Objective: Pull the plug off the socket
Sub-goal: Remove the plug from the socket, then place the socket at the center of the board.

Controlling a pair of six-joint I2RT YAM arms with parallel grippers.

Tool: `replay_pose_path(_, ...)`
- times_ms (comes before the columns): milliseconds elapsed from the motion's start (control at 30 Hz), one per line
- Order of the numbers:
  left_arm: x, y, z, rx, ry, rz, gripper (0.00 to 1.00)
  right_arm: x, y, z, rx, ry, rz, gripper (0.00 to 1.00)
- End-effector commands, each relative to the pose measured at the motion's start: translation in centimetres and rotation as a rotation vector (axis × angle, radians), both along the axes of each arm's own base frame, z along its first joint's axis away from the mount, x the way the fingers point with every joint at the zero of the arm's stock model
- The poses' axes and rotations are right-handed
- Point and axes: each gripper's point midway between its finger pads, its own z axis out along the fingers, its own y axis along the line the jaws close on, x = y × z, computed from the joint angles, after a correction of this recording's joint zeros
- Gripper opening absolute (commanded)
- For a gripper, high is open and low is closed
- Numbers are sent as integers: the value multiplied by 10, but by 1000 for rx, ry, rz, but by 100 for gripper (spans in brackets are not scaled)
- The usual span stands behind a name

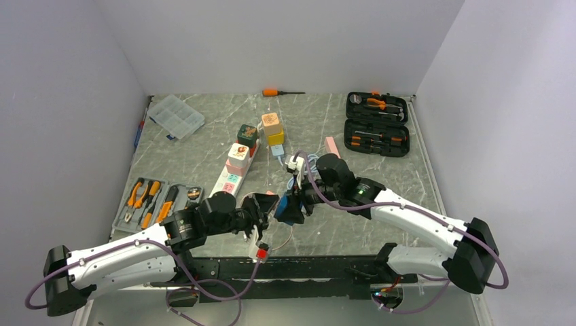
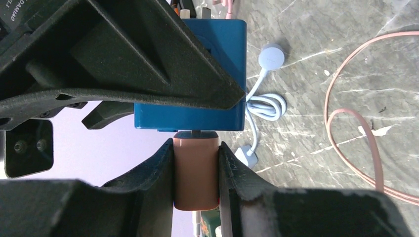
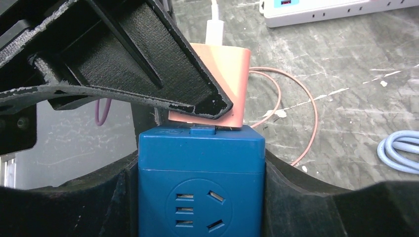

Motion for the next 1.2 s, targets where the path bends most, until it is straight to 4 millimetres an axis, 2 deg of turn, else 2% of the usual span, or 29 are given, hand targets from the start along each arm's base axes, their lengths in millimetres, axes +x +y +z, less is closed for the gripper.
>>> replay_pose_path(0,15,23,-15,86,-45,81,0,-10,-23,-6,-72,44,-32,0)
replay_pose_path(200,19,42,-40,181,-21,99,0,-16,-36,-14,-115,73,-66,0)
replay_pose_path(300,22,47,-38,177,-28,118,0,-8,-46,-19,-164,48,-134,0)
replay_pose_path(433,23,47,-32,162,-30,119,0,28,-70,-42,-290,16,-387,0)
replay_pose_path(500,24,46,-29,153,-48,115,0,58,-95,-61,-380,12,-623,0)
replay_pose_path(600,23,46,-26,144,-56,108,0,79,-129,-94,-493,56,-871,0)
replay_pose_path(700,22,47,-25,145,-54,105,0,81,-146,-122,-549,99,-996,0)
replay_pose_path(800,21,47,-23,135,-41,109,0,81,-157,-137,-566,115,-1077,0)
replay_pose_path(1000,20,46,-24,134,-33,102,0,81,-172,-153,-539,123,-1200,0)
replay_pose_path(1167,22,44,-22,116,-50,103,0,87,-178,-152,-520,111,-1276,0)
